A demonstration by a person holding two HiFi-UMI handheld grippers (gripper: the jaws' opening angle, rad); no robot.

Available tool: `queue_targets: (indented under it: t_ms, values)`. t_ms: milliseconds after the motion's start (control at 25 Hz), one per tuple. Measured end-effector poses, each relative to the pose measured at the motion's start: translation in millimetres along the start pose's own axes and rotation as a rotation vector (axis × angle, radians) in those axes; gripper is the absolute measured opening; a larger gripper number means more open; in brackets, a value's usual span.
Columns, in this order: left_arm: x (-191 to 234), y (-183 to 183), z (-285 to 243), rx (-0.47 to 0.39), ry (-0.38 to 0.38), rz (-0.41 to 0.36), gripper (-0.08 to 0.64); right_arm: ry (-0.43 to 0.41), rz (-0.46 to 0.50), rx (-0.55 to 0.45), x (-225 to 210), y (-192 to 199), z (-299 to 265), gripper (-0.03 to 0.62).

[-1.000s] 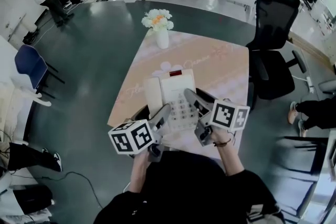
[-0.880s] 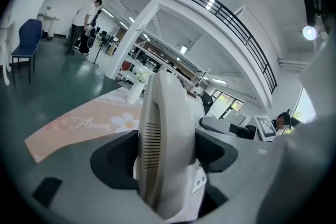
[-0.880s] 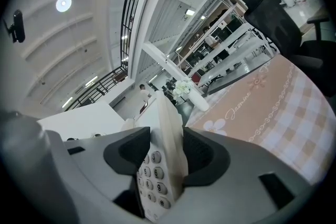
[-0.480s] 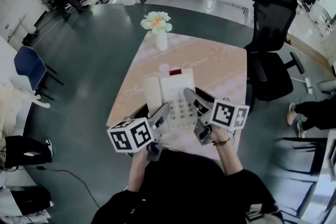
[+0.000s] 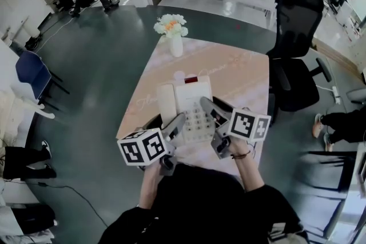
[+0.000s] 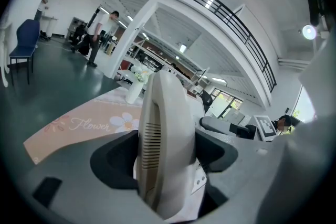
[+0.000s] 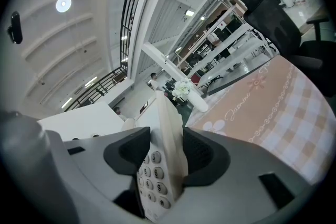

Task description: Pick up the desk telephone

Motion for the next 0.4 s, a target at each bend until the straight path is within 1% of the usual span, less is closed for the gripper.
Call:
queue_targets:
  t_ms: [400]
  values:
    - [2.9,2.0,-1.1,0.002,0.000,0.009,0.321,0.003,-0.002,0.006,-1.7,2.4,-1.9,0.181]
Point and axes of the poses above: the fingertips, and each gripper's own axes: z backward along the fingers, x to its left, y out of its underside, the point moved 7 cm from there along z, backward along the fingers, and after that the axes turned 3 degrees about z, right-handed, at the moved point
